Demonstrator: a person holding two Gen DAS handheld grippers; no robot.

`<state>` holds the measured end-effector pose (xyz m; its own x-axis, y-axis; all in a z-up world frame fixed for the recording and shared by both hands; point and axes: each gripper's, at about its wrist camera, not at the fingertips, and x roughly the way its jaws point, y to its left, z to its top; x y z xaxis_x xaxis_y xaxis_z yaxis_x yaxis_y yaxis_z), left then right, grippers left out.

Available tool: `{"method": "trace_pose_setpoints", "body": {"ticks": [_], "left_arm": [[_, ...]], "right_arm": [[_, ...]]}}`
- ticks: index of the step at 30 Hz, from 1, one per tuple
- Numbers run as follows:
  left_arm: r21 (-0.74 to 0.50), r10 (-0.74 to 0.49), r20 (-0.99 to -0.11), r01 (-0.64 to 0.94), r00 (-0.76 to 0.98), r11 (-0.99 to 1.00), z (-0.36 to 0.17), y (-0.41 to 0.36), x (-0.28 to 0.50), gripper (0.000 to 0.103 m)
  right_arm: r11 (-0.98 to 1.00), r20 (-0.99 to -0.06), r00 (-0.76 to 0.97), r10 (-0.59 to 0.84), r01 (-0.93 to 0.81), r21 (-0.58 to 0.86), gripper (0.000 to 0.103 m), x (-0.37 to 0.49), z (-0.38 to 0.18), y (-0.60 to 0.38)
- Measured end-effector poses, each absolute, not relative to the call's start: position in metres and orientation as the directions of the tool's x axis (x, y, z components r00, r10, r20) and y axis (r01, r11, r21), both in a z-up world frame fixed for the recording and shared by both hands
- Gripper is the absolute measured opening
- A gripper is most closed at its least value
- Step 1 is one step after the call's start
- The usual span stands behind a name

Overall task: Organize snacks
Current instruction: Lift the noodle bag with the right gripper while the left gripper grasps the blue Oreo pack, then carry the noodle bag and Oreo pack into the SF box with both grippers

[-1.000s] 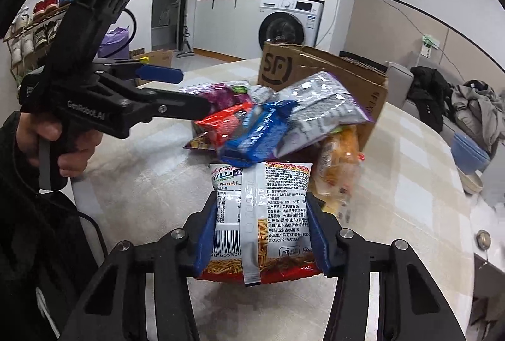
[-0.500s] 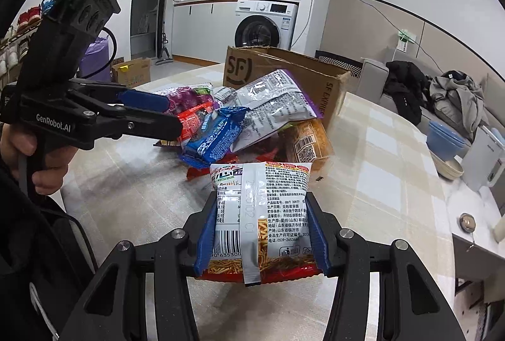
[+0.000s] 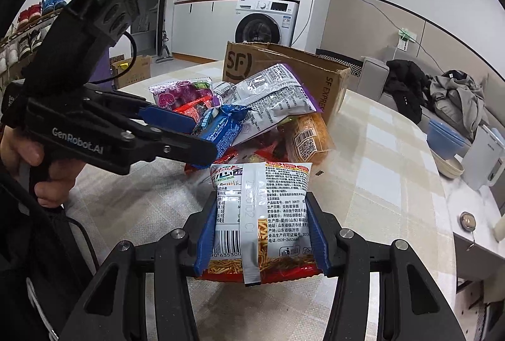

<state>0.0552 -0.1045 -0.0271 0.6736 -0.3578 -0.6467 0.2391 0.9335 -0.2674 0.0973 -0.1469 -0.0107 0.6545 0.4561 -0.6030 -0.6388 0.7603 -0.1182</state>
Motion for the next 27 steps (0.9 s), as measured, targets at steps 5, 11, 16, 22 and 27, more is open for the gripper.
{"method": "trace_pose_setpoints", "body": {"ticks": [5,11,16,22,27], "left_arm": [[-0.285,-0.360,-0.654,0.224,0.665,0.932,-0.033,-0.108,0.070,0.062],[-0.294,-0.345,-0.665,0.193,0.662,0.936,-0.040,-0.110,0.082,0.043],[-0.287,-0.340,-0.649,0.195,0.680,0.938,-0.037,-0.108,0.080,0.043],[-0.261,-0.318,-0.614,0.195,0.723,0.946,-0.021,-0.101,0.064,0.043],[-0.216,-0.273,-0.583,0.178,0.765,0.960,0.000,-0.086,0.047,0.043]], "right_arm": [[0.755,-0.607,0.652,0.454,-0.643,-0.127,0.052,0.096,-0.012,-0.146],[0.748,-0.609,0.648,0.457,-0.651,-0.130,0.052,0.094,-0.013,-0.143],[0.746,-0.601,0.649,0.466,-0.654,-0.128,0.052,0.093,-0.009,-0.143],[0.747,-0.577,0.651,0.493,-0.657,-0.104,0.052,0.089,-0.002,-0.146],[0.754,-0.537,0.663,0.522,-0.653,-0.072,0.052,0.087,0.011,-0.145]]}}
